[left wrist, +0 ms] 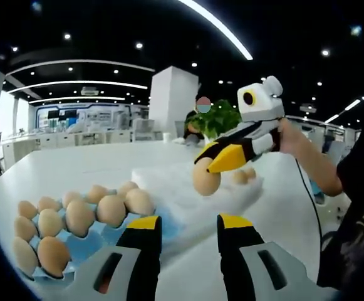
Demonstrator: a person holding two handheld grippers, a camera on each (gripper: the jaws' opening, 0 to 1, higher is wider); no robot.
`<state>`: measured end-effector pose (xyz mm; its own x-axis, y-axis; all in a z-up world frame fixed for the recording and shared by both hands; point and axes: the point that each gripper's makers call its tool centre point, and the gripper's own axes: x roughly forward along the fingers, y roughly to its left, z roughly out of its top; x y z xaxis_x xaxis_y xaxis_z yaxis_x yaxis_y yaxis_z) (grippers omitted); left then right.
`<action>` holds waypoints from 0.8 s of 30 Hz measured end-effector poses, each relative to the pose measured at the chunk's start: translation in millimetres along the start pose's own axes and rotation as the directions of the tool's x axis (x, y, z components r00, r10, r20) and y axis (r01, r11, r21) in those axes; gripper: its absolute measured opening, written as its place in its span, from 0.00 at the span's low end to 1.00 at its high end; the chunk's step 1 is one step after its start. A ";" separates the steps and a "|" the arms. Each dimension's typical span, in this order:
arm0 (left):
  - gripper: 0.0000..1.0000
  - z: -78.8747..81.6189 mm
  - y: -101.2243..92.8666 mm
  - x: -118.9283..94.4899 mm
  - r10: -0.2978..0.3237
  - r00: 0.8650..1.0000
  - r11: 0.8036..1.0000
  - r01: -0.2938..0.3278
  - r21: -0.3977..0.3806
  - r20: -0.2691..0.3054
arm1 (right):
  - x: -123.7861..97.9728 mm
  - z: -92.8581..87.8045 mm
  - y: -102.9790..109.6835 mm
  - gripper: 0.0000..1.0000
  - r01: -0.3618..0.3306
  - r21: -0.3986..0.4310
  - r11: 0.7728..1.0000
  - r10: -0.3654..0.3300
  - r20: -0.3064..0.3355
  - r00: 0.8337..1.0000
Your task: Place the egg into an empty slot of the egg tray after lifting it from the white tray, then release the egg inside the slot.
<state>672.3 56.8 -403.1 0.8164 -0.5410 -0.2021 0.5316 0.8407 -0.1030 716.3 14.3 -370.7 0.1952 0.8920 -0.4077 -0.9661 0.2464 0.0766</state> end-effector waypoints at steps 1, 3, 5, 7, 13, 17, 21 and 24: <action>0.35 -0.3 -0.6 1.1 0.000 1.000 1.000 0.000 -0.001 0.000 | 0.1 1.2 -0.5 0.23 -0.002 0.001 1.000 0.002 0.002 1.000; 0.35 -0.4 -1.6 2.3 -0.002 1.000 1.000 0.002 -0.003 0.001 | 2.6 3.3 3.4 0.23 -0.011 -0.003 1.000 0.011 0.007 1.000; 0.35 -0.3 -2.6 3.2 -0.005 1.000 1.000 0.005 -0.004 0.001 | 4.0 4.8 3.5 0.23 -0.012 -0.009 1.000 0.012 0.010 1.000; 0.35 -0.2 -3.3 4.1 -0.005 1.000 1.000 0.005 -0.005 0.001 | 6.8 6.1 4.6 0.23 -0.010 -0.029 1.000 0.010 0.010 1.000; 0.35 0.9 -6.2 5.4 -0.005 1.000 1.000 0.005 -0.010 0.005 | 14.5 10.0 16.5 0.22 -0.043 -0.026 0.999 0.044 0.020 0.999; 0.35 2.9 -7.3 5.7 -0.007 1.000 1.000 0.007 -0.009 0.010 | 18.1 11.1 23.3 0.22 -0.060 -0.032 0.998 0.061 0.016 0.998; 0.35 5.9 -6.8 5.0 -0.003 1.000 1.000 0.003 -0.009 0.019 | 19.9 11.9 26.7 0.21 -0.067 -0.039 0.997 0.068 0.011 0.998; 0.34 8.5 -6.8 4.4 0.001 1.000 1.000 0.000 -0.008 0.026 | 21.8 10.9 28.8 0.20 -0.072 -0.048 0.996 0.072 0.000 0.997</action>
<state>674.2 48.5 -395.0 0.8224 -0.5409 -0.1765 0.5293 0.8411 -0.1111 694.6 45.0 -367.4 0.1246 0.9076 -0.4010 -0.9847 0.1628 0.0624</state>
